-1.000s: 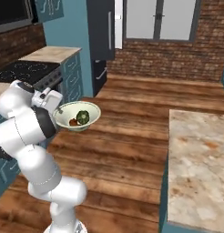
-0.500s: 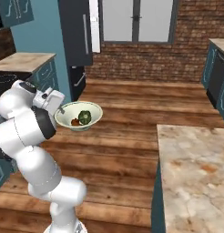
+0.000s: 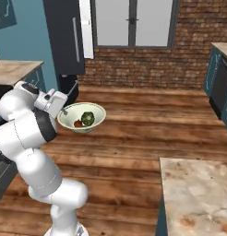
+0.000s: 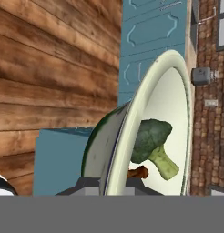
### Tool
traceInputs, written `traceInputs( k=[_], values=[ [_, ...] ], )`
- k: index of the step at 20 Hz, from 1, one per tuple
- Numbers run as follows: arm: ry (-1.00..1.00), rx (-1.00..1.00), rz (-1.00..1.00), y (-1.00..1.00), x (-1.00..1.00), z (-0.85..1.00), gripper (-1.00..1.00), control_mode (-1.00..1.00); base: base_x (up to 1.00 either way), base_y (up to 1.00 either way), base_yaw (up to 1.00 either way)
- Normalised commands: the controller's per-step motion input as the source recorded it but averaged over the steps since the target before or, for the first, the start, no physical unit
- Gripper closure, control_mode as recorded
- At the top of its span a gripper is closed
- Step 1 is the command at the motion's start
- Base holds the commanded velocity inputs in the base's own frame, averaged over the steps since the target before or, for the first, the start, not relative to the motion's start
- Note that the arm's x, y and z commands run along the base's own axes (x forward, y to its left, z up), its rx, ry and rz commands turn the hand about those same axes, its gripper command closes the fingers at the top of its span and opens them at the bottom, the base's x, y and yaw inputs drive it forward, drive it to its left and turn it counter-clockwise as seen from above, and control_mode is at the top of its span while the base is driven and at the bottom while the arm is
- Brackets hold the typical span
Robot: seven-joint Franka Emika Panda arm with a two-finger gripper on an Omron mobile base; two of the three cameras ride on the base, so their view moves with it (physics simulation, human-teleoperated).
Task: Pick the chicken drumstick and broccoli from their plates and place them in the bowl. Then put the bowl in the fridge.
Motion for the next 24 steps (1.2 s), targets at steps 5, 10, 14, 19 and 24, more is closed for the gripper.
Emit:
traceInputs(
  k=[5,10,14,19,24],
  values=[
    [0.00,0.00,0.00,0.00,0.00,0.00,1.00,1.00,0.93,0.12,0.00],
    [0.00,0.00,0.00,0.00,0.00,0.00,1.00,1.00,0.92,0.10,0.00],
    [0.00,0.00,0.00,0.00,0.00,0.00,1.00,1.00,0.92,0.10,0.00],
    [0.00,0.00,0.00,0.00,0.00,0.00,1.00,1.00,0.93,0.10,0.00],
    [0.00,0.00,0.00,0.00,0.00,0.00,1.00,1.00,0.92,0.10,-0.03]
  ],
)
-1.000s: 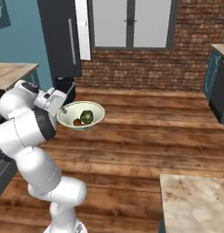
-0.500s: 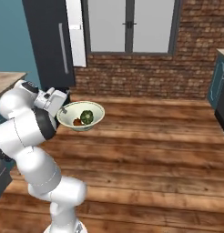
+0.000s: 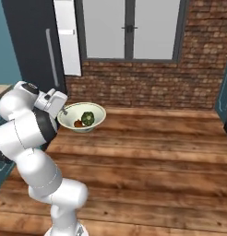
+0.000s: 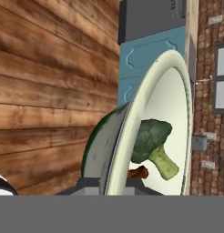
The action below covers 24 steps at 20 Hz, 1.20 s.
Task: Pick the chicken drumstick and broccoli from their plates and place them in the bowl. Then put the bowl in the fridge.
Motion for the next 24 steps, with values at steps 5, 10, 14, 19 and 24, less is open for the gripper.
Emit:
traceInputs(
  k=[5,10,14,19,24],
  values=[
    [0.00,0.00,0.00,0.00,0.00,0.00,1.00,1.00,0.92,0.10,-0.06],
    [0.00,0.00,0.00,0.00,0.00,0.00,1.00,1.00,0.91,0.07,-0.02],
    [0.00,0.00,0.00,0.00,0.00,0.00,1.00,1.00,0.92,0.06,0.00],
    [0.00,0.00,0.00,0.00,0.00,0.00,1.00,1.00,0.94,0.02,0.00],
    [0.00,0.00,0.00,0.00,0.00,0.00,1.00,1.00,0.93,-0.03,0.03]
  ],
)
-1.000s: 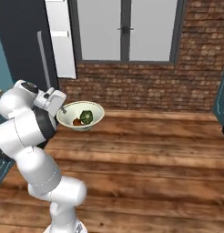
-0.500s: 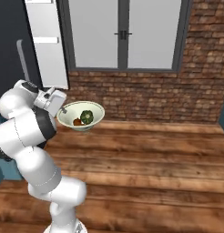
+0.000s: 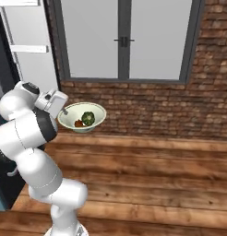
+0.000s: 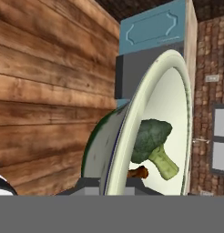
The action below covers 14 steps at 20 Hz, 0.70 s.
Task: Pick the chicken drumstick and broccoli from their plates and place them in the bowl. Then put the bowl in the fridge.
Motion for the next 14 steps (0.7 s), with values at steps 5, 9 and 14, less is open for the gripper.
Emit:
traceInputs(
  k=[5,9,14],
  values=[
    [0.00,0.00,0.00,0.00,0.00,0.00,1.00,1.00,0.89,-0.11,0.05],
    [0.00,0.00,0.00,0.00,0.00,0.00,1.00,1.00,0.83,-0.15,0.10],
    [0.00,0.00,0.00,0.00,0.00,0.00,1.00,1.00,0.59,-0.13,0.42]
  ],
)
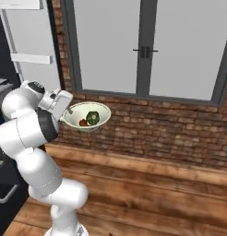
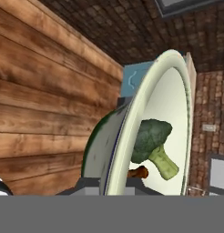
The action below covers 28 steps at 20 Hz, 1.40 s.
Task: Pick the chicken drumstick and broccoli from their plates and place them in the bowl. Then put the bowl in the fridge.
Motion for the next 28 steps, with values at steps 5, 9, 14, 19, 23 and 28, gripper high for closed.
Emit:
traceInputs(
  k=[5,9,14,19,23,28],
  values=[
    [0.00,0.00,0.00,0.00,0.00,0.00,1.00,1.00,0.59,-0.17,0.36],
    [0.00,0.00,0.00,0.00,0.00,0.00,1.00,1.00,0.61,-0.22,0.30],
    [0.00,0.00,0.00,0.00,0.00,0.00,1.00,1.00,0.58,-0.19,0.36],
    [0.00,0.00,0.00,0.00,0.00,0.00,1.00,1.00,0.52,-0.21,0.38],
    [0.00,0.00,0.00,0.00,0.00,0.00,1.00,1.00,0.28,-0.22,0.53],
    [0.00,0.00,0.00,0.00,0.00,0.00,1.00,1.00,0.27,-0.27,0.47]
  ],
)
